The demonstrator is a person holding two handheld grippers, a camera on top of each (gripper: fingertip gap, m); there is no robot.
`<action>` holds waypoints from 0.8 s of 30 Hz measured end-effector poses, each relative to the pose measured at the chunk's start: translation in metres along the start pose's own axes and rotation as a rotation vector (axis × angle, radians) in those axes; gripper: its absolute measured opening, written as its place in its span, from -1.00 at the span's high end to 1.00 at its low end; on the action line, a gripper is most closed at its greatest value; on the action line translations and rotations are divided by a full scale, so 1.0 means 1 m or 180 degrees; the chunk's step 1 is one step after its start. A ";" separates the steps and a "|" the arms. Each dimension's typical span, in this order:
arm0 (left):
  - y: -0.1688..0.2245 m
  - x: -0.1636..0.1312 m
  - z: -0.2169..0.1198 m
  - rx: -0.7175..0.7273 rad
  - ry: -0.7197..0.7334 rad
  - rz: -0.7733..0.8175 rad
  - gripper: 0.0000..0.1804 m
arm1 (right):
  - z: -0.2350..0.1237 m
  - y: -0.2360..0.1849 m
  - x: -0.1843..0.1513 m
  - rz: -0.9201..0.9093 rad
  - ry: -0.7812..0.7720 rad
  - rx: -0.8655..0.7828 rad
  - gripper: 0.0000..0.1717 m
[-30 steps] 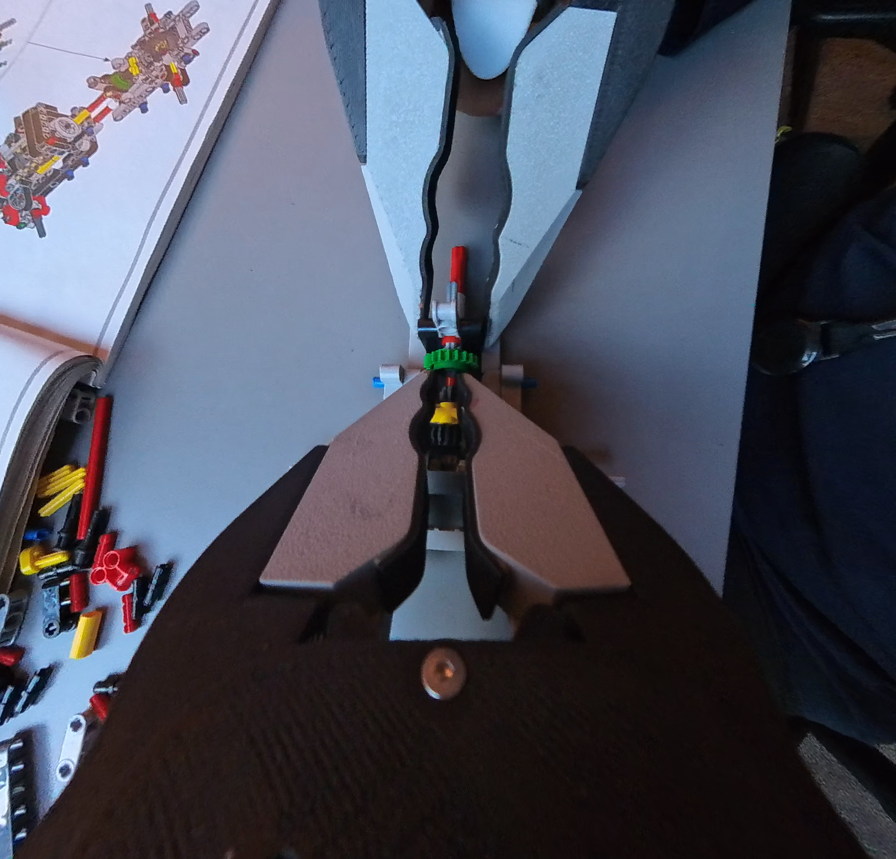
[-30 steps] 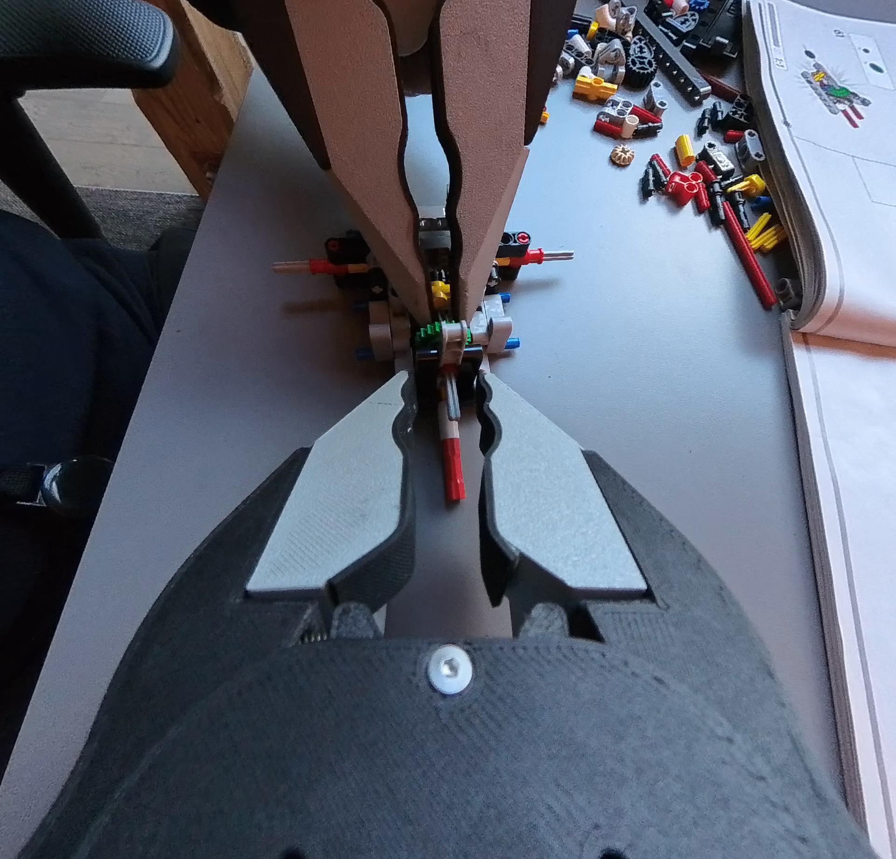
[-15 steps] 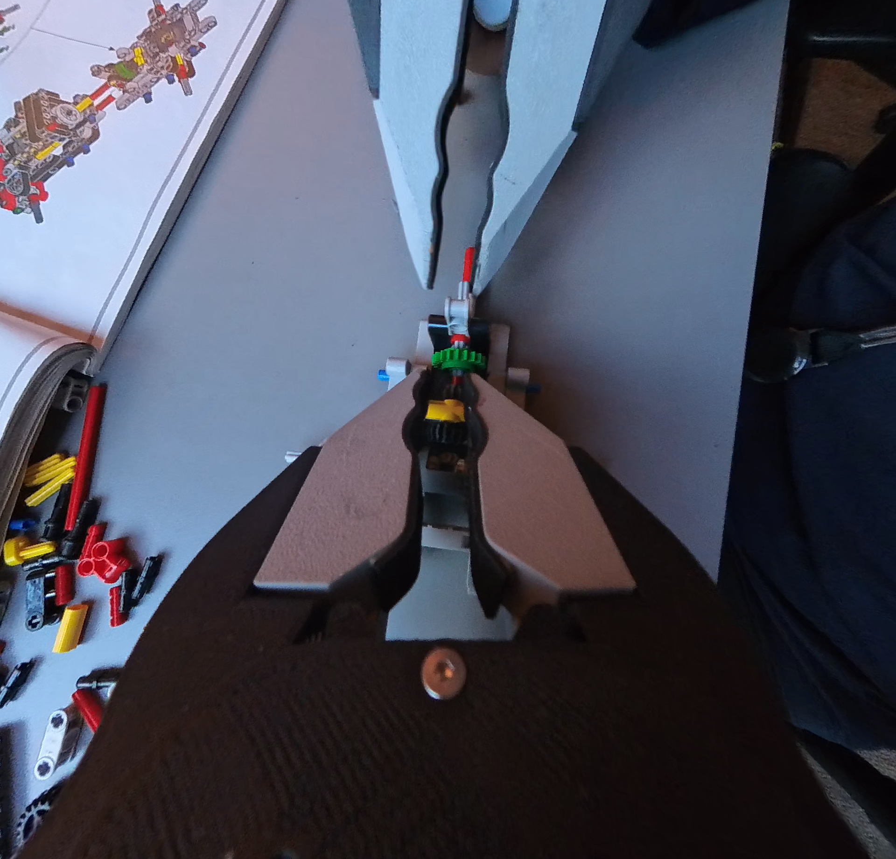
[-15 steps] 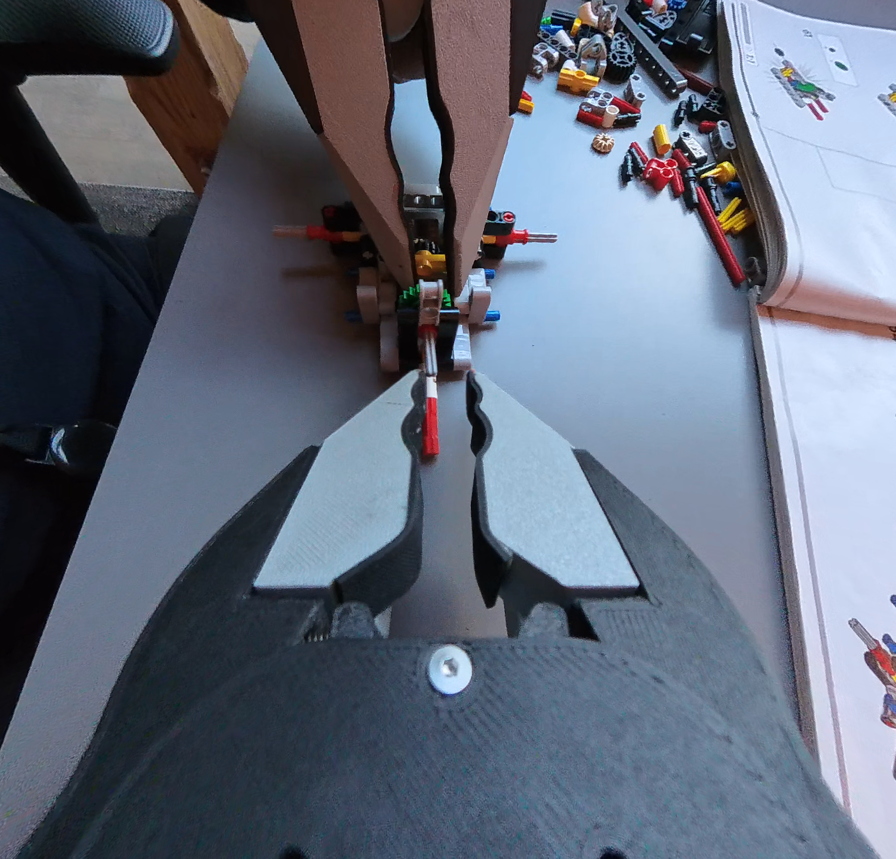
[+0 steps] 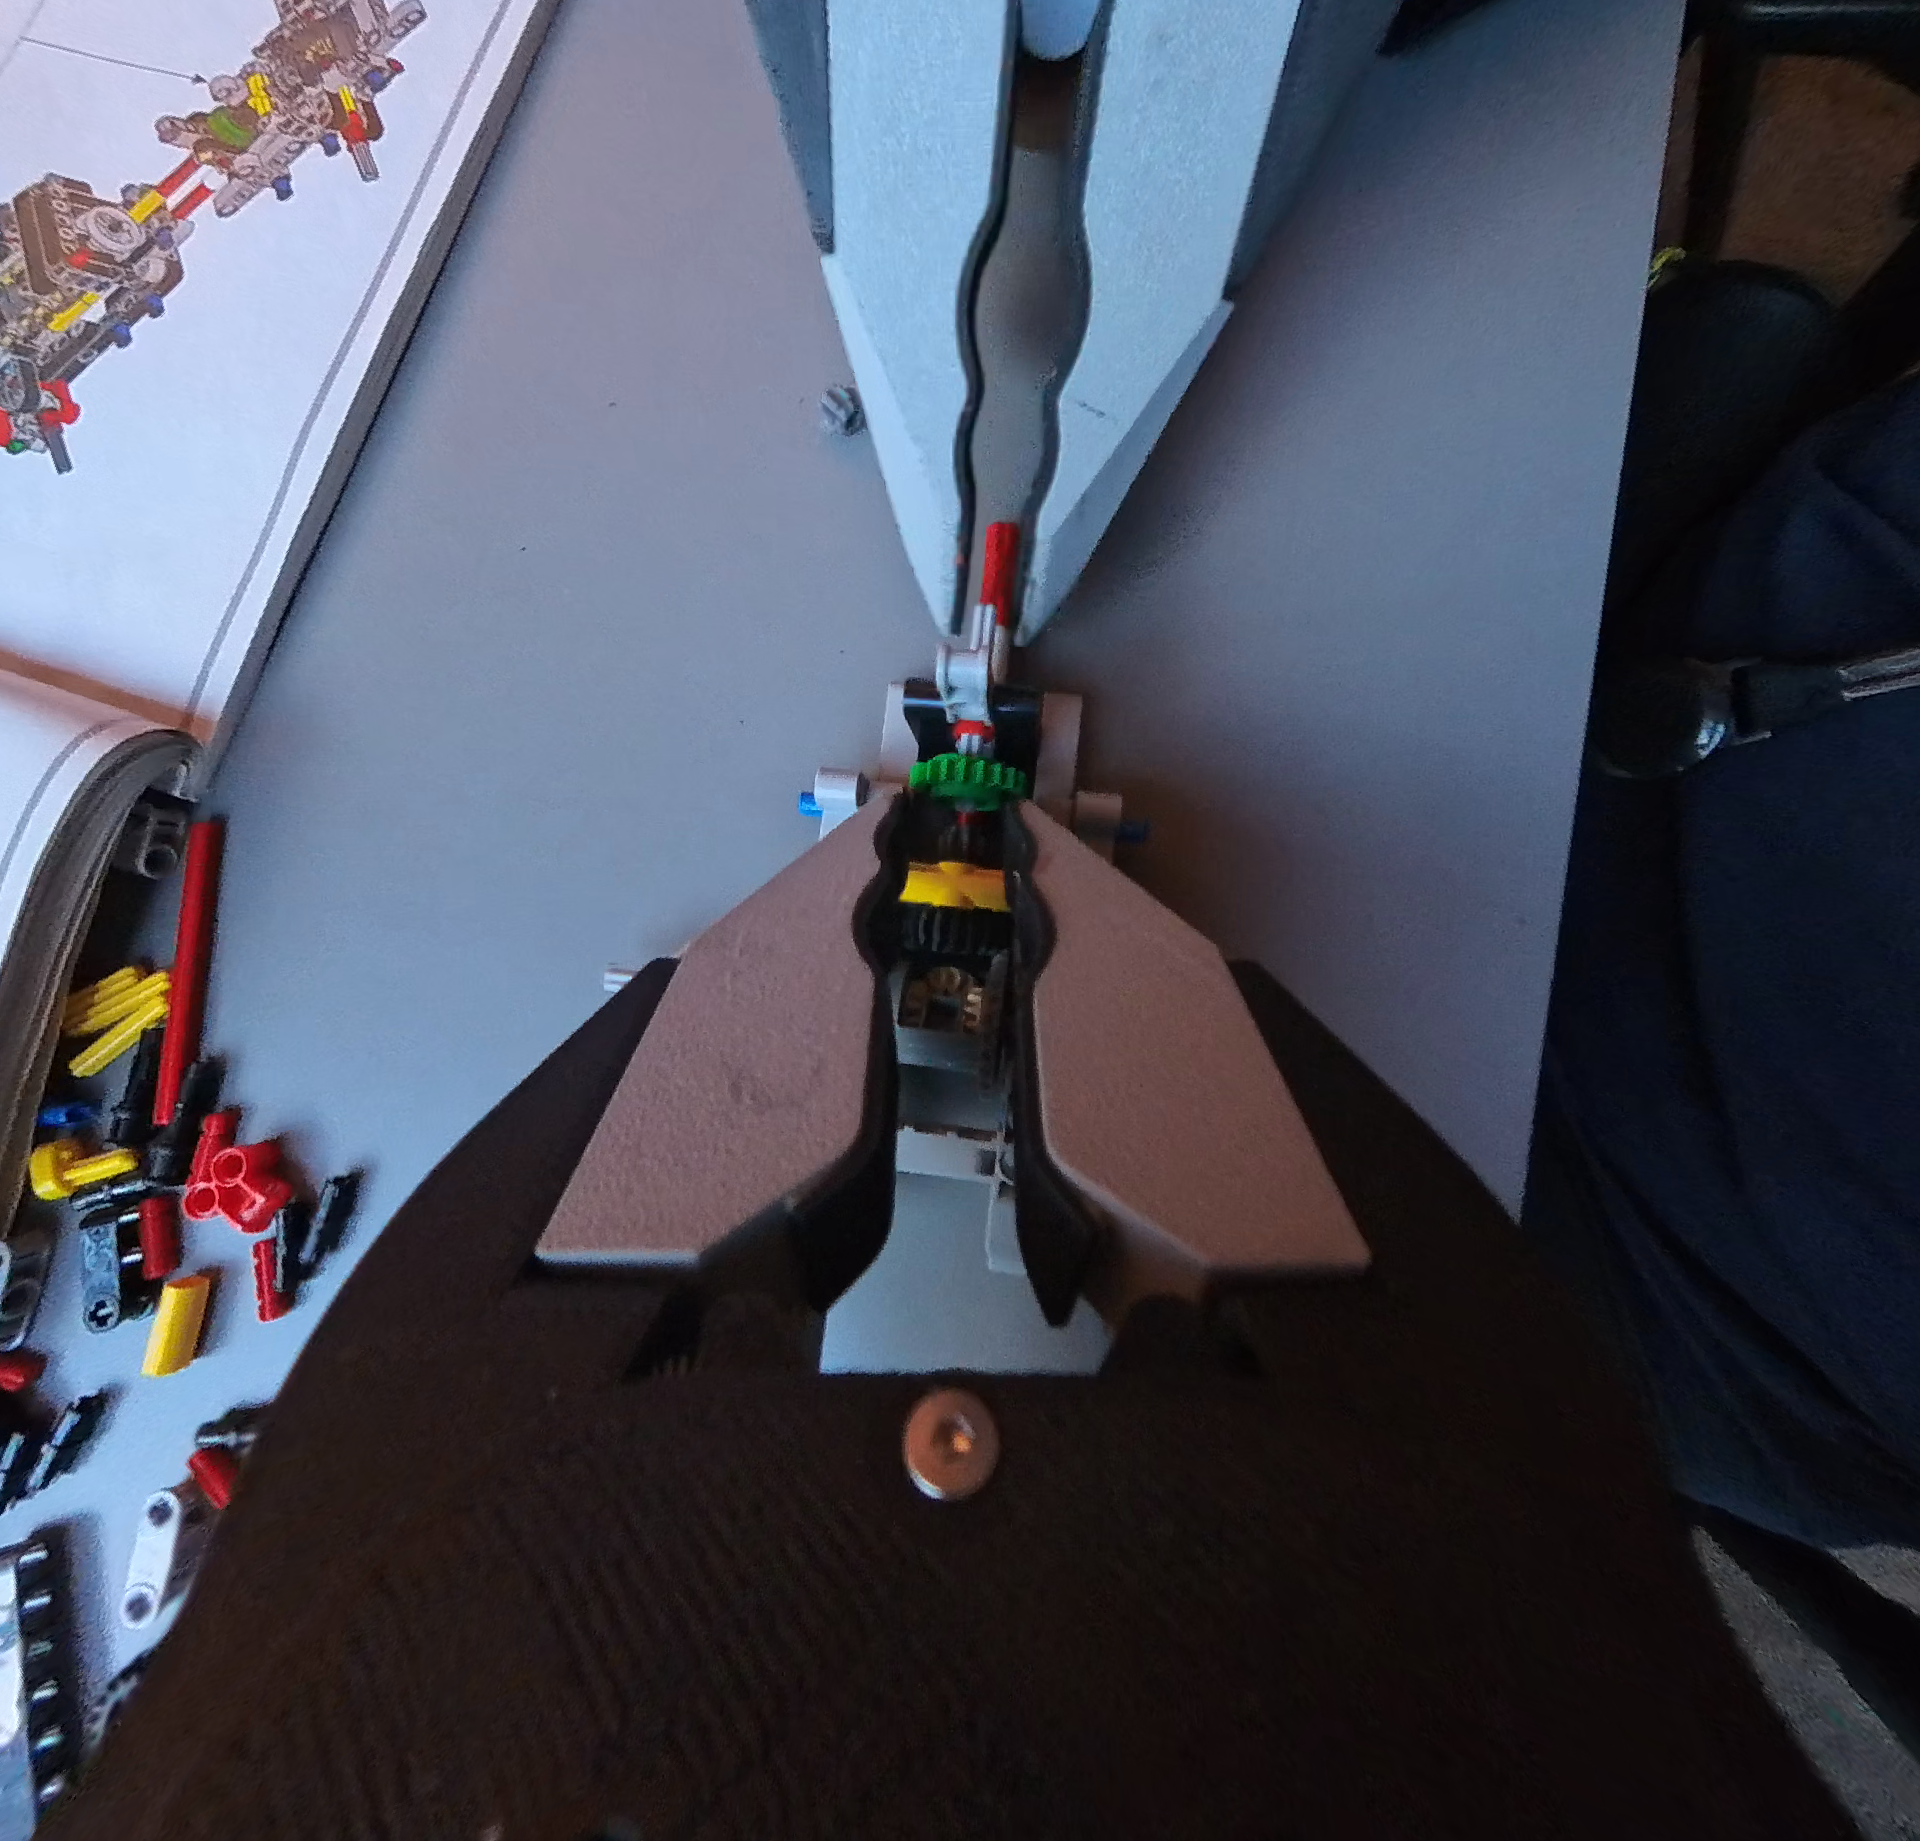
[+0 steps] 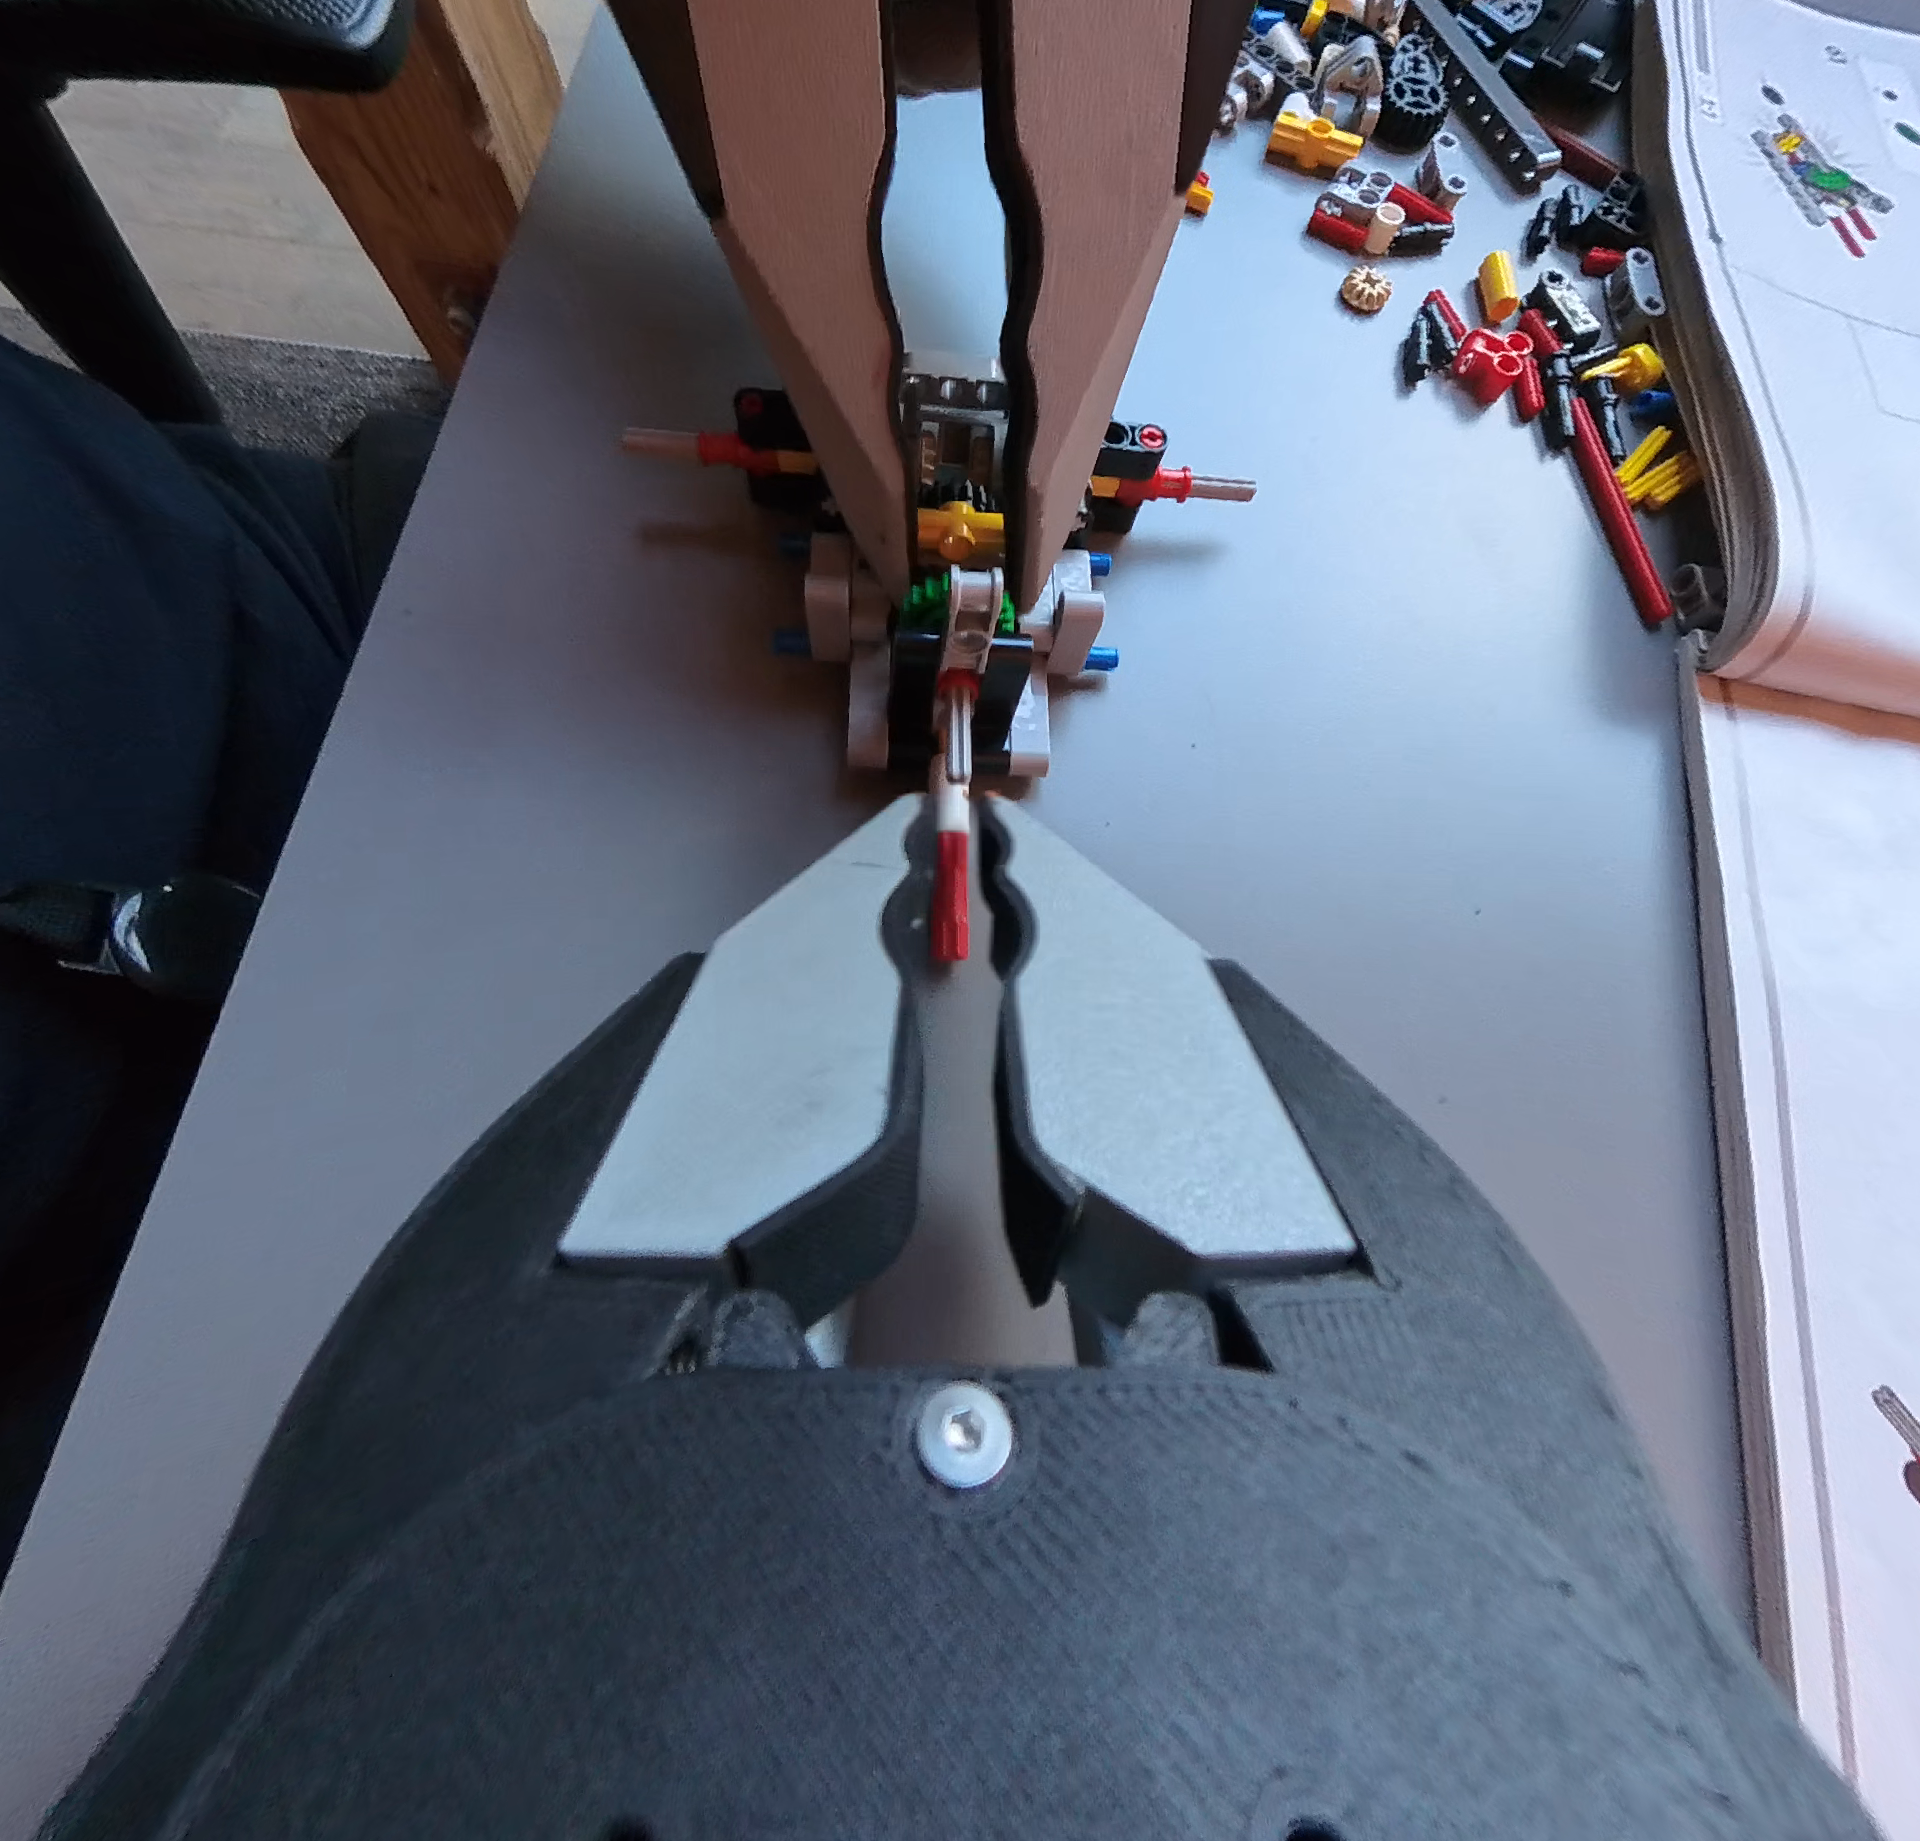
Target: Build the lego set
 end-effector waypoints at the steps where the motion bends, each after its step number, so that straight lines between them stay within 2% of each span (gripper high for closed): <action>1: 0.000 0.000 0.000 0.0004 -0.0016 0.0014 0.85 | 0.000 0.000 0.001 0.0015 0.0012 0.0008 0.89; 4: 0.001 0.002 0.000 -0.0004 -0.0023 0.0039 0.85 | 0.000 0.001 0.001 0.0032 0.0018 -0.0010 0.88; 7: 0.001 0.002 -0.001 -0.0016 -0.0038 0.0049 0.84 | 0.001 0.001 0.003 0.0022 0.0043 -0.0029 1.00; 24: -0.001 0.007 0.002 -0.0085 -0.0085 0.0048 0.82 | 0.002 0.001 0.004 0.0050 0.0033 -0.0005 1.00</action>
Point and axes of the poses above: each gripper's, where its closed fingertips meet, z out along the fingers, x out of its top, y = z × x across the jaws, the point moved 3 cm from there along -z, back along the fingers, and after that the axes turned 15 degrees about -x, right-handed, at the moved point
